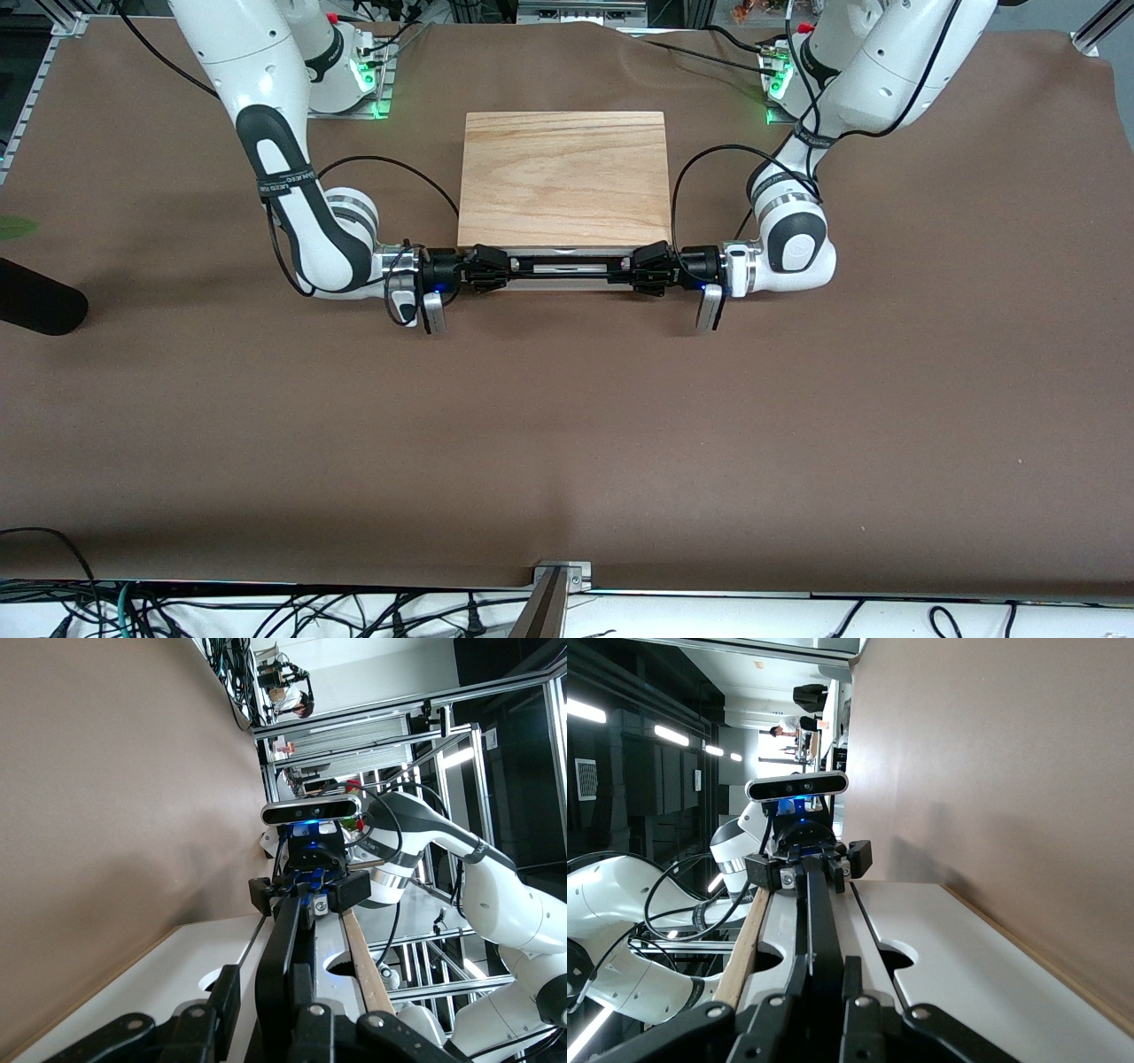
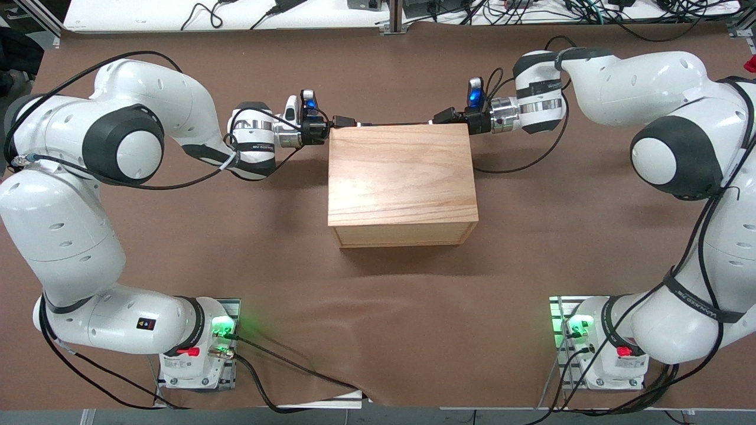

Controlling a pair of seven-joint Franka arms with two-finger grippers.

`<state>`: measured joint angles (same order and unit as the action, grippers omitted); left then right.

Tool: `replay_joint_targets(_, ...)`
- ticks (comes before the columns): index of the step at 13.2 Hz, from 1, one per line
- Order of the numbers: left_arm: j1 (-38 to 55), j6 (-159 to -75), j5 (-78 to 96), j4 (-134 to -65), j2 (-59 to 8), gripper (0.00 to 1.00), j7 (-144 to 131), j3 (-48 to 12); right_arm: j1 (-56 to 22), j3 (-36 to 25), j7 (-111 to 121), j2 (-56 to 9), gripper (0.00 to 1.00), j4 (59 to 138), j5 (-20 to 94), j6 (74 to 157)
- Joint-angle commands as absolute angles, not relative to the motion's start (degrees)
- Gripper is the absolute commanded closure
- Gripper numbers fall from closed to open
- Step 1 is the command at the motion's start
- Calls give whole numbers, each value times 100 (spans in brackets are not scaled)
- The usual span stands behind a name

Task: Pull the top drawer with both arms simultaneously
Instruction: 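Close the left gripper and the right gripper on the black handle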

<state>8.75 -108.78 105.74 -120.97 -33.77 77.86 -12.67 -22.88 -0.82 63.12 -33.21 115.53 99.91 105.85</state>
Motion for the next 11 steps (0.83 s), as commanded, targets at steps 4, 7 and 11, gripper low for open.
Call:
replay_joint_targets(4,1019,-10916,10591,-12357,-3542,90,8165,-1301,-2303,-79,6407,-3252,100,11549,10116,10512)
replay_joint_targets(7,1063,-10916,10591,-12480,-3542,100,8174,-1310,-2303,-79,6407,-3261,100,11540,10116,10503)
replay_joint_targets(11,1107,-10916,10591,-12498,-3630,100,8174,-1318,-2303,-79,6407,-3252,100,11514,10116,10503)
